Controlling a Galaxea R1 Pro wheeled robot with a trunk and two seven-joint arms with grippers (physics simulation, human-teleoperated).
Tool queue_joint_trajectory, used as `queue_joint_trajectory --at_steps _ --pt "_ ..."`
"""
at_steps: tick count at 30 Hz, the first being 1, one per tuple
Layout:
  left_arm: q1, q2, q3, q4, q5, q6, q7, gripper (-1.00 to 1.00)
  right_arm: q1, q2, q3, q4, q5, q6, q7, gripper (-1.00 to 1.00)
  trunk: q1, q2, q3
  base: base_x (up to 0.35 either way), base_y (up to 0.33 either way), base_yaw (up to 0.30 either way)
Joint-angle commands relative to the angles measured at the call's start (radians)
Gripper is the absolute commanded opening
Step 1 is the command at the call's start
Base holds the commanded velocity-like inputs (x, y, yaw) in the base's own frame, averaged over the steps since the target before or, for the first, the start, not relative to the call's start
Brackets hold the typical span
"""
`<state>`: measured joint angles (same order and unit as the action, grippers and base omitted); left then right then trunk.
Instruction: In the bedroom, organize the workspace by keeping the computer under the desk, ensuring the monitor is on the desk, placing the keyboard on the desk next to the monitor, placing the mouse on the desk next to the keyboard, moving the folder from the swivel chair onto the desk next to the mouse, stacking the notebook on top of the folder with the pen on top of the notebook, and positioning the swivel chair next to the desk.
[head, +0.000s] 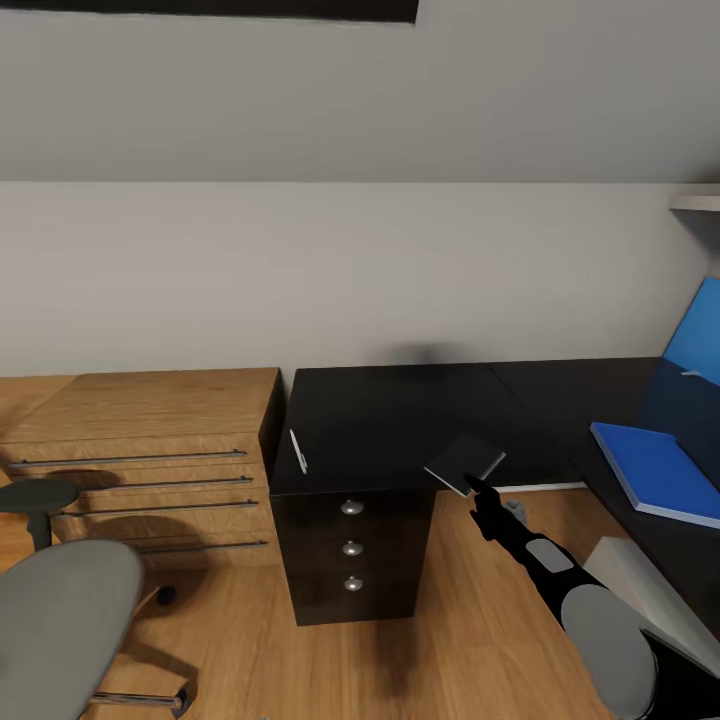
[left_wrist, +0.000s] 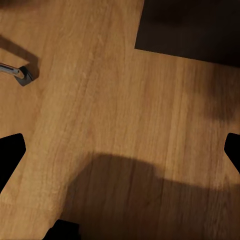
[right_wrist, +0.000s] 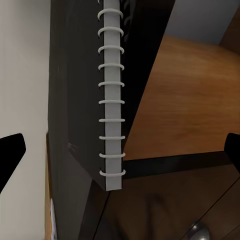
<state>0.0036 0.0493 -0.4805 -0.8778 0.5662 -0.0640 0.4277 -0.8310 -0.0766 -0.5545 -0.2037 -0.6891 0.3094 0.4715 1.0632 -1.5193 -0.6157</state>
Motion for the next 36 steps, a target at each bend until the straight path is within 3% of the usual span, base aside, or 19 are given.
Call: queue_joint_trajectory --at_steps 1,29,30,36 --pt "0.0 0.001 -0.006 -0.001 0.011 -0.007 0.006 1.0 0.0 0.0 -0.004 0.0 -0.006 0.008 0.001 1.0 0.0 0.0 -0.001 0.0 0.001 0.0" --pt "0.0 0.001 -0.005 -0.001 0.012 -0.007 0.007 1.0 0.0 0.0 -0.004 -0.002 -0.007 0.008 0.001 1.0 0.0 0.0 -0.001 0.027 0.016 0.0" --pt "0.0 0.001 -0.006 -0.001 0.012 -0.007 0.007 1.0 0.0 0.0 -0.004 -0.002 -0.007 0.008 0.0 -1.0 0.0 0.0 -0.001 0.0 0.0 0.0" --pt "0.0 0.0 -0.006 0.0 0.013 -0.005 0.006 1.0 0.0 0.0 -0.004 -0.002 -0.007 0.008 0.001 -1.0 0.0 0.0 -0.001 0.0 0.0 0.0"
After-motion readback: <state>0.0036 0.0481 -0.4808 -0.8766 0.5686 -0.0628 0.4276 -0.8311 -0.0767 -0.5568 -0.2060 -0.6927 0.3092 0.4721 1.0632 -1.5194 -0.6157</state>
